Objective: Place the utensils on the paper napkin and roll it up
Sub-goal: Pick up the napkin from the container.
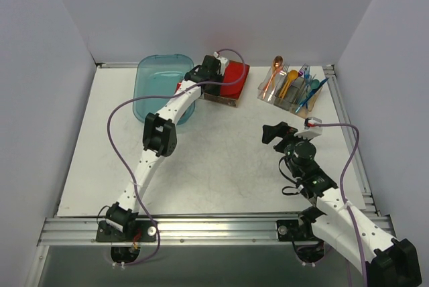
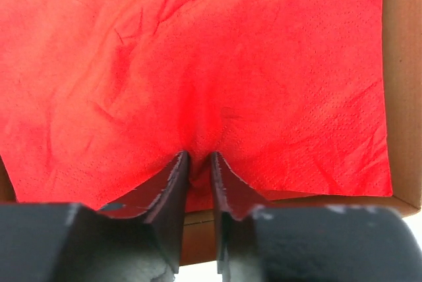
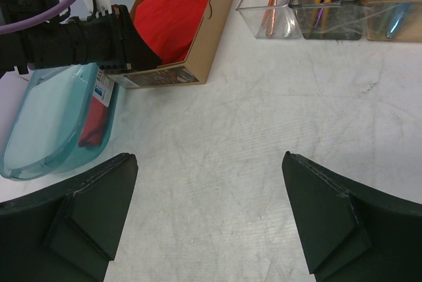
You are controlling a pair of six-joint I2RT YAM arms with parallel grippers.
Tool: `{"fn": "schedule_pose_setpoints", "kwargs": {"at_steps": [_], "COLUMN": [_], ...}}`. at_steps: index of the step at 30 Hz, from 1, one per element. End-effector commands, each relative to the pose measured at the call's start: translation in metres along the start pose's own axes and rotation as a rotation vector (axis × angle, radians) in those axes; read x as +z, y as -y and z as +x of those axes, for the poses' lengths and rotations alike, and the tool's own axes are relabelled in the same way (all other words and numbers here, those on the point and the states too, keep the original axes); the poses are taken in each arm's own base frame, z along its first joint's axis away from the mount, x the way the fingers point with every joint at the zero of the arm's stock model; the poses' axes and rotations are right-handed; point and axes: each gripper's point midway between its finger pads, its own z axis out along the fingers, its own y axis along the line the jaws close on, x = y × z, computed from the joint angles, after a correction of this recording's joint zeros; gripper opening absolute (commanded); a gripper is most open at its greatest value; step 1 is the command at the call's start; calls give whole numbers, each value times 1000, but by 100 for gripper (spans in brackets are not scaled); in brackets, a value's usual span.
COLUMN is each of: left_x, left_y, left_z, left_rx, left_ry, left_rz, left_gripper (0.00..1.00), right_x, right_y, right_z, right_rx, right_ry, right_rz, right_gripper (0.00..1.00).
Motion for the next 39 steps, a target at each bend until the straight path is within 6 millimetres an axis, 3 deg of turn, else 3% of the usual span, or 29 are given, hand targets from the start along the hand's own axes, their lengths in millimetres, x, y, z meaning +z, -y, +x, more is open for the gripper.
{"fn": "schedule_pose_setpoints", "kwargs": {"at_steps": [1, 2, 4, 5, 7, 9, 13, 19, 29, 37, 39], "left_x": [-1, -6, -11, -22, -28, -47, -76, -99, -99, -85, -83], "left_y": [8, 7, 4, 6, 3, 3, 4, 5, 10, 17, 20], "left_z": [-15, -23, -31, -45, -56, -81, -111, -132, -116, -79, -75], "left_rx": [14, 16, 14, 14, 15, 21, 27, 38, 50, 21, 13], "left_ry": [51, 70, 95, 128, 168, 239, 319, 373, 311, 208, 205], "left_rz": [38, 30, 13, 13, -6, -14, -28, -35, -34, -31, -29], "left_gripper": [25, 18, 14, 8, 6, 3, 2, 5, 11, 11, 18], "right_x": [3, 3, 3, 3, 3, 3, 4, 6, 9, 10, 11], "right_y": [4, 4, 5, 5, 6, 6, 8, 7, 7, 7, 7], "right_z": [-7, -8, -8, -9, -9, -9, -8, -6, -2, 0, 0], "right_rx": [2, 4, -1, 0, -1, -4, -4, -9, -15, -12, -14], "right_ry": [33, 35, 36, 36, 37, 38, 35, 27, 12, 3, 1], "right_rz": [27, 26, 31, 31, 32, 35, 40, 39, 40, 38, 37], "right_gripper": [98, 98, 98, 98, 98, 98, 98, 98, 99, 99, 99]}}
